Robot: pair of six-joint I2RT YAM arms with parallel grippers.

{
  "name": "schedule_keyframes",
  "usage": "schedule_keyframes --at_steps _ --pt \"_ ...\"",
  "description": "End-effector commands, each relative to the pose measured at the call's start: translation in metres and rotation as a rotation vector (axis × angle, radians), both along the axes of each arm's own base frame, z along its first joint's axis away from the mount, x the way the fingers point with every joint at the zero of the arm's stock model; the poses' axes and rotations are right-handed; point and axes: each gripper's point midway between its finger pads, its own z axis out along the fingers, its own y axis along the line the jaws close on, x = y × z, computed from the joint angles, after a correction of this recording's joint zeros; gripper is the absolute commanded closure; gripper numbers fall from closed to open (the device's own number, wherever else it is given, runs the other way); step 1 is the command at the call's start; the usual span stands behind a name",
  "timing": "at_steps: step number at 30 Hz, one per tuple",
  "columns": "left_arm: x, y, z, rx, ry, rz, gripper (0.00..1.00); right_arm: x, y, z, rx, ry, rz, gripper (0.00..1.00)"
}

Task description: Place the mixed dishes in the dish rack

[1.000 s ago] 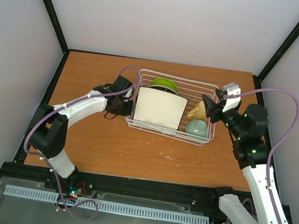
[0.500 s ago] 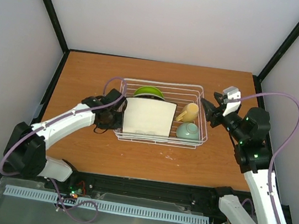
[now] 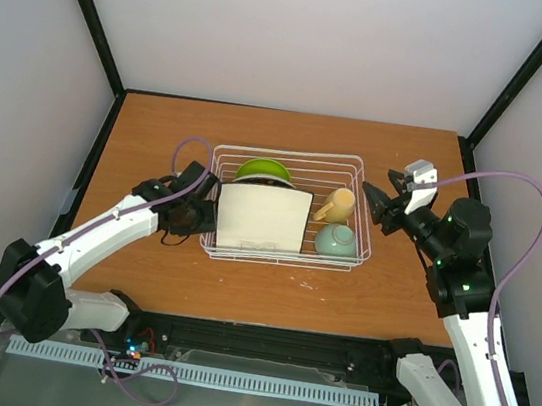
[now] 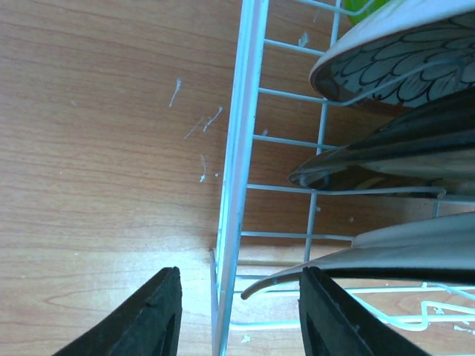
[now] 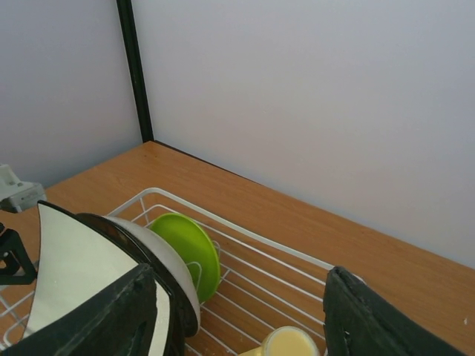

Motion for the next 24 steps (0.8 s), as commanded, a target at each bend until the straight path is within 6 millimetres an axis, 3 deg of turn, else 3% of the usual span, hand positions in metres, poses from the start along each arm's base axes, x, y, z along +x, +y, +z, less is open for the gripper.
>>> schedule_keyframes --at_steps 1,4,7,8,12,17,20,24 --pt "0.011 -0.003 0.012 -0.005 -0.042 0.007 0.52 -0.006 -0.001 0.001 0.004 0.001 0.006 0.37" --pt "0.015 0.004 0.033 0.025 -0.081 0.032 0.45 -0.008 0.002 0.004 0.001 0.011 0.025 0.31" --pt "0.021 0.013 0.072 0.032 -0.170 0.066 0.39 -0.008 0.005 -0.004 0.003 0.086 0.042 0.26" --pt "0.023 0.016 0.090 0.023 -0.220 0.077 0.33 -0.009 0.006 -0.009 0.010 0.130 0.051 0.25" --pt "0.028 0.022 0.162 -0.047 -0.467 0.063 0.25 -0.025 0.017 -0.047 0.055 0.343 0.121 0.25" --pt "0.019 0.039 0.221 -0.097 -0.759 0.072 0.10 -0.050 0.018 -0.082 0.119 0.445 0.139 0.28" --pt "0.016 0.050 0.234 -0.062 -0.816 0.086 0.04 -0.059 0.008 -0.078 0.144 0.373 0.083 0.29" --pt "0.019 0.055 0.233 0.003 -0.801 0.080 0.00 -0.062 -0.011 -0.065 0.169 0.269 -0.035 0.28"
